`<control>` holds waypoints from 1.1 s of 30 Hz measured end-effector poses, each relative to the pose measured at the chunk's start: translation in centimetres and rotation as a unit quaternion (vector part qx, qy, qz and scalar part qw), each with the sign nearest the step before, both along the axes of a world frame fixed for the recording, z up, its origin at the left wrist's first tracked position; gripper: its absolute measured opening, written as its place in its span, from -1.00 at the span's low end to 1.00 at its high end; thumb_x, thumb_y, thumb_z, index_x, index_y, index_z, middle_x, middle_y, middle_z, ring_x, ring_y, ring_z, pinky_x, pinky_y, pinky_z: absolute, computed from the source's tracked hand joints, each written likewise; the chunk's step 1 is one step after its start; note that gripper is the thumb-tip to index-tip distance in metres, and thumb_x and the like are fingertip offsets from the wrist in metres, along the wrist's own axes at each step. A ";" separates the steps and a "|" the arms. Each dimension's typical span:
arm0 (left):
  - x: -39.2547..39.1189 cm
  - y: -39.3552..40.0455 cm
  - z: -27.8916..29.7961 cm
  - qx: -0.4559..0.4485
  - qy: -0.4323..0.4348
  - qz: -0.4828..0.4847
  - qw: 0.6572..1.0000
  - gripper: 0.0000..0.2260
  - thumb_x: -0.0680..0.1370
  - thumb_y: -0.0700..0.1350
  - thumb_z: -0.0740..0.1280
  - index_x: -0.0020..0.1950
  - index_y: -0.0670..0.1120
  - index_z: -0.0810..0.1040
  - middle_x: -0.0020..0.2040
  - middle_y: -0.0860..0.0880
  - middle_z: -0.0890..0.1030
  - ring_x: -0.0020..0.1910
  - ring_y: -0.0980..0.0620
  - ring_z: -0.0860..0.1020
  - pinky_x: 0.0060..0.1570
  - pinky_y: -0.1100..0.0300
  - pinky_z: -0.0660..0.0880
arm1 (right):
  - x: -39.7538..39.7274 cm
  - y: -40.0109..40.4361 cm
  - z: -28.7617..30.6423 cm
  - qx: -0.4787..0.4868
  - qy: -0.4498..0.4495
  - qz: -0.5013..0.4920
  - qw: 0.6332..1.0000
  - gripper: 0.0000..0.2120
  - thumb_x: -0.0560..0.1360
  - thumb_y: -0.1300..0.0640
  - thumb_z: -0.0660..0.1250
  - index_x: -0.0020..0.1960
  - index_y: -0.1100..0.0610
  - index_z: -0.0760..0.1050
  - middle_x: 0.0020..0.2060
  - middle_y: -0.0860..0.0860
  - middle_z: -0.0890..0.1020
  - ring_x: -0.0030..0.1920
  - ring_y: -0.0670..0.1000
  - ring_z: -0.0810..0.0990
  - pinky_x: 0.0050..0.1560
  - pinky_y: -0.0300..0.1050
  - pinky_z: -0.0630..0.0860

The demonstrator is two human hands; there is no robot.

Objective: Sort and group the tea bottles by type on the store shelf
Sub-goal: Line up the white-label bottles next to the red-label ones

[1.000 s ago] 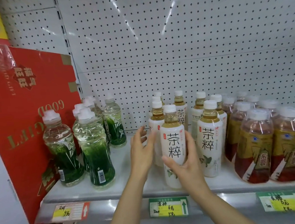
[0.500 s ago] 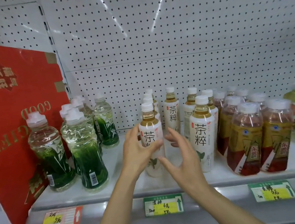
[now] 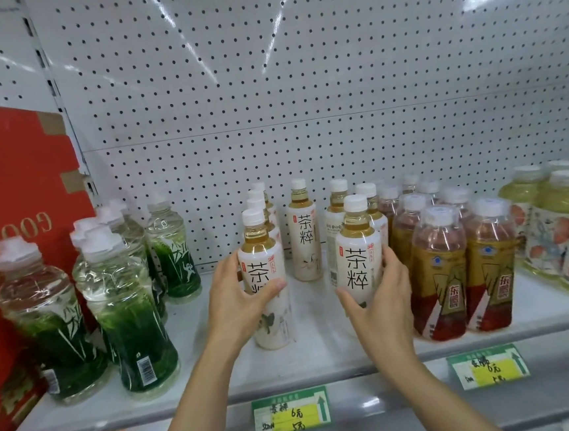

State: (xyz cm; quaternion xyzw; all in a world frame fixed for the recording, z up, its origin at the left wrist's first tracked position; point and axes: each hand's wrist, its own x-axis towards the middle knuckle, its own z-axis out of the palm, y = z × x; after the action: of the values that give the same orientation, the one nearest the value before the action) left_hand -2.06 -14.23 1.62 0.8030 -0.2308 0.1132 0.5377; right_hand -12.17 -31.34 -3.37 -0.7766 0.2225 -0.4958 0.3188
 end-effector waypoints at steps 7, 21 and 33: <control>-2.2 -0.9 -0.3 -0.020 -0.103 0.108 0.989 -0.22 0.44 0.07 0.51 0.57 0.02 0.22 0.41 0.02 0.30 0.41 0.01 0.33 0.37 0.04 0.35 | 0.1 2.0 0.5 0.011 0.007 0.102 0.995 -0.11 0.32 0.03 0.59 0.50 0.02 0.17 0.34 -0.12 0.36 0.39 -0.09 0.31 0.37 -0.14 0.29; -6.8 -5.4 -1.4 0.010 -0.213 0.066 0.975 -0.25 0.50 0.18 0.38 0.60 0.03 0.13 0.47 0.02 0.33 0.44 0.10 0.30 0.34 0.22 0.29 | -1.8 0.7 0.0 -0.020 -0.065 0.095 0.993 -0.28 0.46 0.23 0.29 0.57 0.16 0.11 0.53 0.01 0.12 0.53 0.01 0.07 0.50 0.01 0.13; -6.4 1.5 1.6 -0.317 -0.266 0.123 0.902 -0.40 0.42 0.05 0.42 0.39 0.28 0.24 0.24 -0.03 0.44 0.16 -0.04 0.51 0.16 -0.10 0.54 | 3.2 -0.7 0.4 0.041 0.054 -0.039 0.997 -0.08 0.47 0.12 0.45 0.59 0.20 -0.08 0.46 0.25 0.21 0.41 0.26 0.20 0.40 0.17 0.19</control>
State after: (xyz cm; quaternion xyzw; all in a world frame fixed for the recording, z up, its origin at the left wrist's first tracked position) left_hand -8.42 -12.69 3.20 0.5527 -0.2164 0.4546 0.6641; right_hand -8.97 -32.00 -2.94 -0.7792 0.2896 -0.4554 0.3188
